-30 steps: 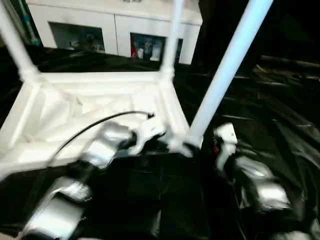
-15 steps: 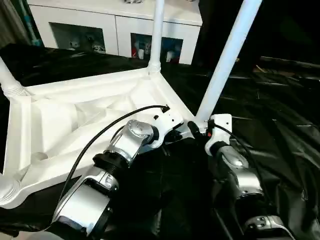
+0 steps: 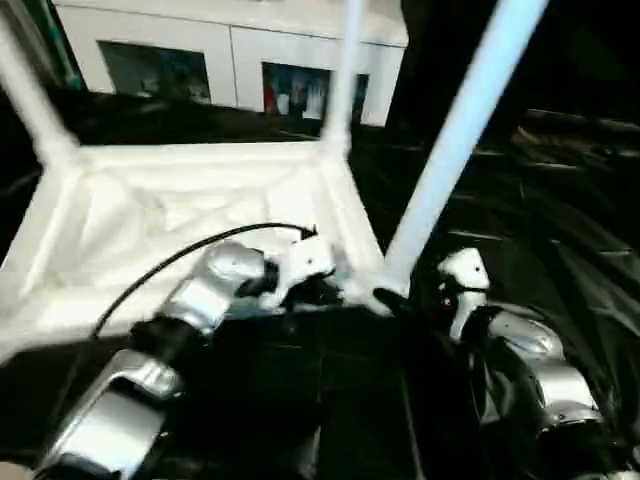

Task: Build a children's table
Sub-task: Rotate leg to tighten

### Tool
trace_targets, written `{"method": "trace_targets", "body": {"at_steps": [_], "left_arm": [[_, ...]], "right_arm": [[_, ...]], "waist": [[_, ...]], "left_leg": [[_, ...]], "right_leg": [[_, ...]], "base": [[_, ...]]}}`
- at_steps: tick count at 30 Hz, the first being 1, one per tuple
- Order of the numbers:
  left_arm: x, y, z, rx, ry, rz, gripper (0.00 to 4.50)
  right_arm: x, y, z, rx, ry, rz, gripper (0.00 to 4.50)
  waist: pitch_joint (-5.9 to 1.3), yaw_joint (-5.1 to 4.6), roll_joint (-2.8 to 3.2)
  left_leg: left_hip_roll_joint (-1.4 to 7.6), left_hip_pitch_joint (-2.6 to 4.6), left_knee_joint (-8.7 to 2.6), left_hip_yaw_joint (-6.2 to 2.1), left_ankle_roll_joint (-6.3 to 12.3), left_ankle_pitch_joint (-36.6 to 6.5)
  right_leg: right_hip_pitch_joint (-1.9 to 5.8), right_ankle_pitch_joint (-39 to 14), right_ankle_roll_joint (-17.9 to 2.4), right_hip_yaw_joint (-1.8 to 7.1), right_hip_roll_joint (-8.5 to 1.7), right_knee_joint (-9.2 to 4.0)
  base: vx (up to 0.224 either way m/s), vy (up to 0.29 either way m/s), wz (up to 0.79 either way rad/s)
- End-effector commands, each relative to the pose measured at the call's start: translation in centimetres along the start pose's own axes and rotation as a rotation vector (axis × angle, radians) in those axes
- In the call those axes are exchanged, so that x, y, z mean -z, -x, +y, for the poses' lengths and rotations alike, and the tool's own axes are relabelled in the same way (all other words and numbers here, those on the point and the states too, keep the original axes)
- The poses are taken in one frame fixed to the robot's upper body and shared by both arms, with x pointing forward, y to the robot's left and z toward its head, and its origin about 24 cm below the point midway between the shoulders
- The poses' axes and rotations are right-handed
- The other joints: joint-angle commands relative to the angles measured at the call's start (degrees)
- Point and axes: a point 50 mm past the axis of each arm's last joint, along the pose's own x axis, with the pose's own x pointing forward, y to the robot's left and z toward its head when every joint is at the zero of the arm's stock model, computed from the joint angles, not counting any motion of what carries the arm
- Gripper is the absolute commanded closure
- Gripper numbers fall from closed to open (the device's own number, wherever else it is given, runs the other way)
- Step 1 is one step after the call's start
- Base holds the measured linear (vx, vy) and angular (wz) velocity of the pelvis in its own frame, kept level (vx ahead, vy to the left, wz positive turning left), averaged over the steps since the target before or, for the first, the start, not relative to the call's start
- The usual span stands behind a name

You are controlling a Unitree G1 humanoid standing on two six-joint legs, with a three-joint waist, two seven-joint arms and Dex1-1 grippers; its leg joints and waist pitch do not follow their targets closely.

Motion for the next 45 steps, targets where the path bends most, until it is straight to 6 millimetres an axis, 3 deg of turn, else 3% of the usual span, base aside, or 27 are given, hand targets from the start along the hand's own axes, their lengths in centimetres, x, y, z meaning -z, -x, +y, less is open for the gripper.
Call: {"method": "trace_targets", "body": {"at_steps": [1, 4, 7, 9, 17, 24, 29, 30, 35, 37, 40, 41, 42, 45], "left_arm": [[0.6, -1.0, -1.7, 0.128, 0.012, -0.008, 4.5], [0.6, -0.8, -1.8, 0.132, 0.011, -0.011, 4.5], [0.8, -0.6, -1.8, 0.123, 0.01, -0.01, 4.5], [0.8, -0.5, -1.8, 0.118, 0.014, -0.01, 4.5], [0.8, -0.4, -1.8, 0.113, 0.019, -0.008, 4.5], [1.1, -0.6, -1.4, 0.049, 0.054, 0.003, 4.5], [1.1, -1.8, 0.4, -0.167, 0.15, 0.026, 4.5], [1.0, -2.3, 0.9, -0.226, 0.177, 0.034, 4.5], [0.6, -3.4, 2.0, -0.362, 0.249, 0.055, 4.5], [0.0, -4.3, 2.7, -0.448, 0.267, 0.082, 4.5], [-0.3, -4.7, 2.9, -0.468, 0.266, 0.096, 4.5], [-0.4, -4.7, 3.0, -0.469, 0.259, 0.099, 4.5], [-0.7, -4.7, 3.1, -0.459, 0.249, 0.094, 4.5], [-0.6, -4.6, 3.1, -0.443, 0.239, 0.097, 4.5]], "right_arm": [[-0.5, 0.8, -0.2, -0.037, 0.012, -0.003, 0.65], [-0.3, 0.9, 0.0, -0.064, 0.022, 0.018, 0.65], [0.1, 1.0, 0.1, -0.076, 0.041, 0.044, 0.65], [0.1, 0.9, 0.2, -0.082, 0.03, 0.04, 0.99], [0.1, 0.8, 0.4, -0.109, 0.02, 0.047, 1.47], [0.6, 0.5, 0.2, -0.033, -0.023, 0.032, 1.84], [1.7, -0.9, -0.7, 0.244, -0.085, 0.039, 1.85], [2.0, -1.4, -0.9, 0.327, -0.116, 0.045, 1.85], [2.5, -2.8, -1.2, 0.507, -0.172, 0.062, 1.85], [2.2, -4.5, -1.0, 0.586, -0.141, 0.08, 1.85], [1.8, -5.2, -0.8, 0.598, -0.115, 0.072, 1.85], [1.6, -5.5, -0.7, 0.589, -0.122, 0.06, 1.85], [1.3, -5.9, -0.3, 0.552, -0.132, 0.03, 1.5], [1.1, -6.0, 0.0, 0.519, -0.161, 0.002, 1.15]], "waist": [[-3.38, 0.07, -0.13], [-3.41, 0.08, -0.29], [-3.31, 0.0, -0.52], [-3.29, 0.04, -0.5], [-3.84, 0.07, -0.68], [-3.8, 0.03, -0.65], [-3.37, -0.25, -0.61], [-3.22, -0.53, -0.64], [-3.05, -0.54, -0.46], [-3.18, -0.63, -0.29], [-3.32, -0.51, -0.49], [-3.37, -0.39, -0.21], [-3.41, -0.38, -0.26], [-3.56, -0.24, -0.31]], "left_leg": [[3.78, 0.72, -3.38, -1.28, 5.63, -6.41], [3.71, 0.55, -3.36, -1.28, 5.31, -6.72], [3.59, 0.45, -3.44, -1.34, 4.3, -8.03], [3.56, 0.53, -3.46, -1.37, 3.75, -8.5], [3.44, 0.38, -3.09, -1.33, 4.84, -5.14], [3.43, 0.45, -3.05, -1.32, 4.52, -5.68], [3.42, 0.71, -3.39, -1.52, 1.93, -9.55], [3.32, 0.87, -3.58, -1.73, 0.51, -11.59], [3.17, 1.26, -3.8, -1.95, -0.38, -14.77], [3.22, 1.35, -3.84, -2.01, -0.63, -15.14], [3.04, 1.23, -3.75, -1.87, -0.27, -14.33], [3.07, 1.26, -3.78, -1.84, 0.26, -14.11], [3.12, 1.2, -3.79, -1.87, 0.41, -13.77], [3.15, 0.87, -3.71, -1.76, 1.51, -11.79]], "right_leg": [[2.61, -3.21, -14.38, 2.97, -5.21, -3.53], [2.79, -4.53, -14.4, 2.89, -5.33, -3.61], [2.81, -8.49, -13.12, 2.9, -5.38, -3.97], [2.75, -10.37, -12.3, 2.94, -5.38, -4.17], [3.06, -4.95, -13.04, 2.84, -5.24, -3.4], [2.96, -6.04, -13.05, 2.82, -5.23, -3.46], [2.56, -14.57, -11.33, 2.78, -5.39, -4.41], [2.39, -19.4, -10.09, 2.68, -5.43, -4.86], [1.92, -25.32, -7.56, 2.77, -5.53, -5.85], [1.91, -24.46, -7.48, 2.81, -5.49, -5.78], [2.03, -21.38, -7.8, 2.87, -5.49, -5.61], [2.03, -19.98, -8.15, 2.9, -5.55, -5.57], [2.15, -19.04, -8.35, 2.89, -5.53, -5.43], [2.57, -14.27, -9.8, 2.89, -5.53, -4.89]], "base": [[0.0, 0.0, 0.0], [0.0, 0.0, 0.0], [0.0, 0.0, 0.0], [0.0, 0.0, 0.0], [0.0, 0.0, 0.0], [0.0, 0.0, 0.0], [0.0, 0.0, 0.0], [0.0, 0.0, 0.0], [0.0, 0.0, 0.0], [0.0, 0.0, 0.0], [0.0, 0.0, 0.0], [0.0, 0.0, 0.0], [0.0, 0.0, 0.0], [0.0, 0.0, 0.0]]}}
